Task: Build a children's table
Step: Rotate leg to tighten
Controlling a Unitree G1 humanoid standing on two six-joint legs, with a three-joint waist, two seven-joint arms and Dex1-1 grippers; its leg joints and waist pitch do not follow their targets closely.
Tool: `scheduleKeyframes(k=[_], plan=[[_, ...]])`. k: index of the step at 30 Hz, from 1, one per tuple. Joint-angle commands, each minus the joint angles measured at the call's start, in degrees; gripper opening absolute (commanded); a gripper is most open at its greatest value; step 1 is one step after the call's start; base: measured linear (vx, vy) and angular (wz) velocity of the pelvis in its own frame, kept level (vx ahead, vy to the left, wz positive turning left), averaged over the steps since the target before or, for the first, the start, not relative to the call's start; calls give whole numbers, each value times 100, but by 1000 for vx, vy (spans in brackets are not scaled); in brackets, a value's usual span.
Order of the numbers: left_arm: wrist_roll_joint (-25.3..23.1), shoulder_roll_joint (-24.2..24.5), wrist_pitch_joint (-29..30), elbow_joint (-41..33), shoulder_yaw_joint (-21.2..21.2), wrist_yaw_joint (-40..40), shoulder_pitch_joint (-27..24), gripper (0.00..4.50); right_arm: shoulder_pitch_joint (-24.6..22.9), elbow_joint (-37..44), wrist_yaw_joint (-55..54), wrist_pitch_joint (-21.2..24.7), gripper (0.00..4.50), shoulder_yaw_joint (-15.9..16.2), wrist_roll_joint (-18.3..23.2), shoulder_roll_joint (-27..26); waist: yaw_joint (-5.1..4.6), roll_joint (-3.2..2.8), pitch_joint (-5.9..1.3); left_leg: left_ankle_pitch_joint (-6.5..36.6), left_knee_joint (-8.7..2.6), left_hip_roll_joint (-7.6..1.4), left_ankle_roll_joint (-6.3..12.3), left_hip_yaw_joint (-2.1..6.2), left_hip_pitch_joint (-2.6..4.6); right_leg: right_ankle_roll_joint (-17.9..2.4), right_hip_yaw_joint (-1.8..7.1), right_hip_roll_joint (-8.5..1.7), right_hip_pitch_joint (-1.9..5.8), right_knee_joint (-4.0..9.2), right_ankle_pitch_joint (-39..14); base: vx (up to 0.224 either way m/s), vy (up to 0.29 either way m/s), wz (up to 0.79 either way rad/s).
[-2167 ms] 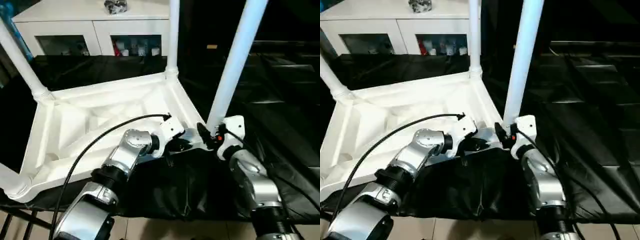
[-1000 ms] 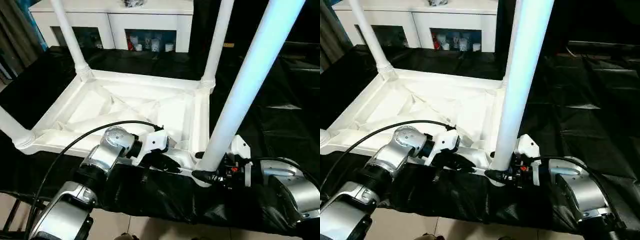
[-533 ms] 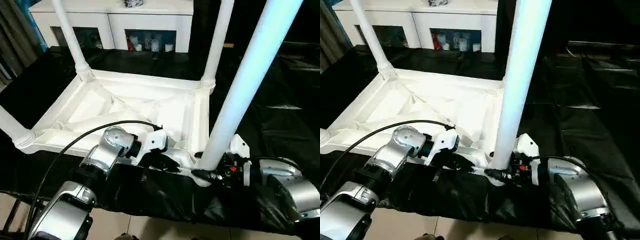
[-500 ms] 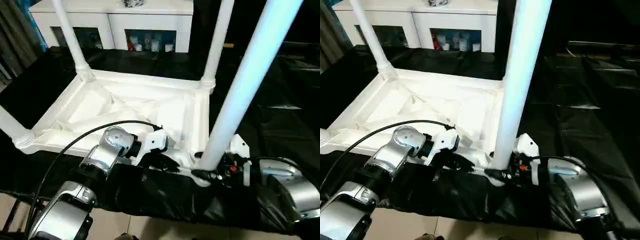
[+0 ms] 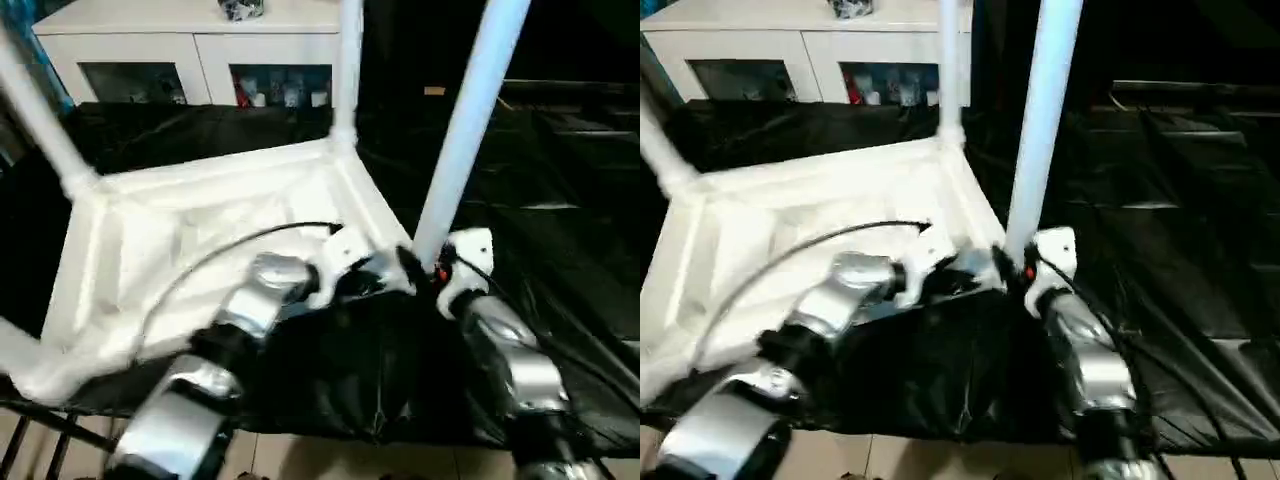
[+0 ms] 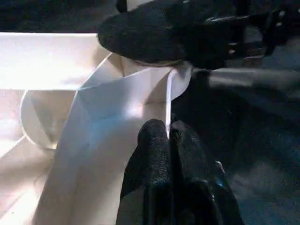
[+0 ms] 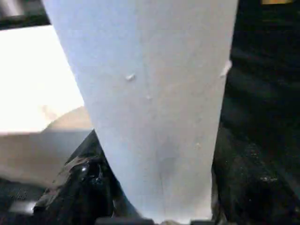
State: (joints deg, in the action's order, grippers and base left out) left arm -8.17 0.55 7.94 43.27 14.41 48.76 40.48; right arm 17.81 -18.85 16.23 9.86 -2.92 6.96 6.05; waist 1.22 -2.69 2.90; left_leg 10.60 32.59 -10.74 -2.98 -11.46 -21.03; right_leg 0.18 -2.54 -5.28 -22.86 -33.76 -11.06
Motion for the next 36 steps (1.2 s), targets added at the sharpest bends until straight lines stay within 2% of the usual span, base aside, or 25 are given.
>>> scheduleKeyframes(k=[1,3,5,7,10,12,13,15,20,23,27,31,33,35,36], plan=[[103,-441,-15,81,241,-109,-84,0,-72,-302,104,179,248,605,-185,-346,9,108,-231,1307,-382,-190,307,109,19,-1186,188,-270,224,493,-1381,0,0,0],[44,-425,-71,31,302,-73,-118,0,-42,-340,-2,-60,248,676,-319,-411,17,125,-227,1278,-387,-185,381,105,0,-1136,183,-269,223,506,-1419,0,0,0],[11,-347,-119,2,330,17,-127,0,-56,-325,21,-283,304,637,-283,-432,22,105,-218,1371,-397,-189,385,111,2,-1062,183,-283,213,532,-1682,0,0,0],[46,-247,-170,-30,311,149,-142,0,-91,-261,144,-391,318,580,-203,-362,25,90,-217,1463,-412,-203,339,119,15,-1007,186,-274,195,542,-1821,0,0,0],[68,-152,-267,-37,297,249,-151,0,-89,-247,337,-499,354,573,-227,-223,24,87,-262,1208,-387,-203,401,114,6,-1141,185,-262,233,473,-1123,0,0,0],[145,-90,-283,-68,232,353,-152,0,-107,-175,584,-569,362,563,-176,-80,34,89,-281,1013,-355,-199,542,102,3,-1309,176,-268,259,429,-645,0,0,0],[181,-30,-321,-95,218,464,-151,0,-128,-114,786,-594,375,566,-106,32,40,88,-282,977,-350,-199,577,99,0,-1338,174,-270,265,424,-580,0,0,0],[179,71,-405,-104,239,606,-146,0,-163,-32,1053,-573,375,586,-32,179,57,96,-276,966,-338,-197,675,90,-3,-1390,173,-281,275,430,-585,0,0,0],[271,433,-825,-129,287,1335,-160,0,-363,276,2176,-499,375,787,168,743,72,91,-264,1127,-350,-218,681,97,10,-1377,171,-272,273,448,-854,0,0,0],[417,612,-966,-241,300,1856,-204,0,-521,580,2833,-370,375,891,354,1072,88,93,-271,1084,-347,-233,690,93,28,-1417,180,-271,273,436,-756,0,0,0],[524,827,-1018,-373,380,2384,-259,0,-677,888,3588,-168,375,1031,562,1490,136,81,-287,908,-322,-255,799,83,9,-1572,164,-264,286,359,-321,0,0,0],[586,1015,-1113,-410,462,2784,-314,0,-776,1139,4303,23,375,1168,748,1956,174,82,-294,941,-313,-262,773,79,18,-1583,166,-277,299,360,-419,0,0,0],[630,1088,-1149,-426,482,3024,-341,0,-783,1225,4635,168,350,1227,816,2156,195,86,-298,925,-305,-257,781,74,19,-1588,164,-276,295,360,-419,0,0,0],[646,1112,-1165,-441,491,3112,-353,0,-771,1242,4724,219,350,1244,832,2205,220,81,-308,854,-299,-262,793,74,21,-1604,166,-278,294,343,-343,0,0,0],[659,1138,-1176,-462,500,3195,-366,0,-747,1262,4792,281,332,1249,871,2250,237,80,-319,786,-292,-269,800,77,22,-1643,163,-289,294,324,-229,0,0,0]])
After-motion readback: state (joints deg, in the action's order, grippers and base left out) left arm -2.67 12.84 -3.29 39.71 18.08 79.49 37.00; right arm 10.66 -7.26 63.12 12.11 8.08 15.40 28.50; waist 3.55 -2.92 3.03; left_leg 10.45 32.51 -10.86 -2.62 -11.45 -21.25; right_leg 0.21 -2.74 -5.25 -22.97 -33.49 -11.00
